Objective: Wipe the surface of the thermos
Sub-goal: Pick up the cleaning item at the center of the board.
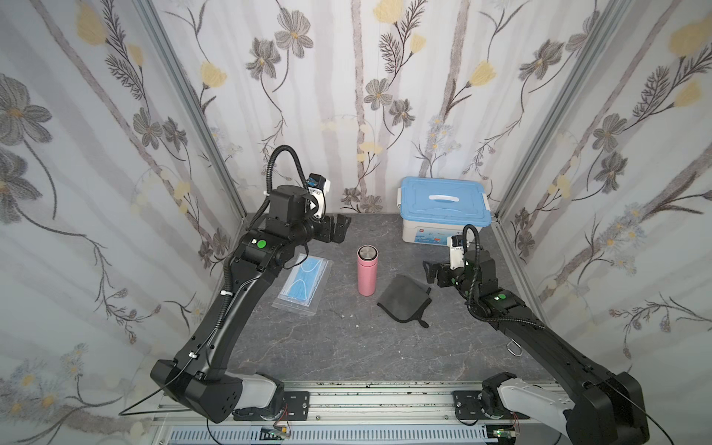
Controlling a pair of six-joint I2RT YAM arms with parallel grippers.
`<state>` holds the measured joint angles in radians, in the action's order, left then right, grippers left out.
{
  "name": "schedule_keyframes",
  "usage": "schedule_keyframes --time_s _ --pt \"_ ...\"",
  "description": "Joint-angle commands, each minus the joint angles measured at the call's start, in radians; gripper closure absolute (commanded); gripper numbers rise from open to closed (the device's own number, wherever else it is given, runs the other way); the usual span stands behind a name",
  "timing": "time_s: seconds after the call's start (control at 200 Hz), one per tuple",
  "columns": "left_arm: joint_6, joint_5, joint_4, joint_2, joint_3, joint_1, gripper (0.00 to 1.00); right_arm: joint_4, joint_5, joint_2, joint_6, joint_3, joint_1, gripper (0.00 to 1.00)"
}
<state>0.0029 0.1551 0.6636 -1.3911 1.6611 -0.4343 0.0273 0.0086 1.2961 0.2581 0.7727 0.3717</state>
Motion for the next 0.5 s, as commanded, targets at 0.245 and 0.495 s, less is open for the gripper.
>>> schedule_keyframes --time_s 0.245,0.495 --pt "0.194 -0.076 0.253 -0.165 0.135 -0.154 0.0 0.006 0.043 0.187 0.074 0.069 0.095 0.0" --pt "0.244 -0.104 0.255 -0.229 0.129 -0.204 0.01 0.023 0.036 0.291 0.085 0.127 0.145 0.1"
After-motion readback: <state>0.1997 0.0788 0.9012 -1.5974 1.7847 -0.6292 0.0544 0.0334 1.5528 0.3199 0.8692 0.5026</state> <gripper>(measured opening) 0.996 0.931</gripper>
